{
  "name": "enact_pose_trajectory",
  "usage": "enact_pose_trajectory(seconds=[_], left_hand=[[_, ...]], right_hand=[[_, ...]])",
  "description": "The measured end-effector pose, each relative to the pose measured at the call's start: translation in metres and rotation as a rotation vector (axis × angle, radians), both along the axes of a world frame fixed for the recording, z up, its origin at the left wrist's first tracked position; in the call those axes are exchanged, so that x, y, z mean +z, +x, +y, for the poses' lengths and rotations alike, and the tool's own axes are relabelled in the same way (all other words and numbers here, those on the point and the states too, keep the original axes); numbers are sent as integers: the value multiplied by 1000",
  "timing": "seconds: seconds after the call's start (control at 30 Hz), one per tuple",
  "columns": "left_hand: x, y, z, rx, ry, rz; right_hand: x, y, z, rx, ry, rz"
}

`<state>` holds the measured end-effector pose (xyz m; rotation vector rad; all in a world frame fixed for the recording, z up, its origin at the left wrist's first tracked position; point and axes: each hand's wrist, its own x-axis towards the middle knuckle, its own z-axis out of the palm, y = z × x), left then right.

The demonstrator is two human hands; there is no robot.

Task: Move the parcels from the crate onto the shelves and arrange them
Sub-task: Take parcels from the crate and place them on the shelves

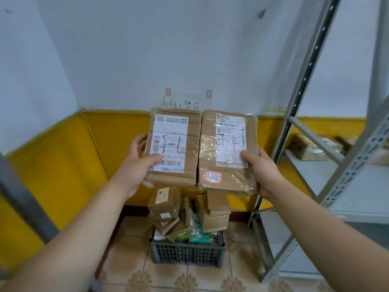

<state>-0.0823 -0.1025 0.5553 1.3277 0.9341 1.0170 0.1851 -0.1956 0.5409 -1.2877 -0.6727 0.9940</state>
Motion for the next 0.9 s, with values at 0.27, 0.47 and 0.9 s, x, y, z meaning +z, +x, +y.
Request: enact_pose_trajectory(seconds=[0.27,0.47,0.9], left_hand=[[-2,20,-36,-150,26,10],[-2,76,-76,-187,43,-25],[-36,349,-255,-508,-115,-34]], right_hand=[[0,24,-49,-108,2,-46],[3,74,-113,-221,11,-67],[-5,256,-411,-660,-121,-65]])
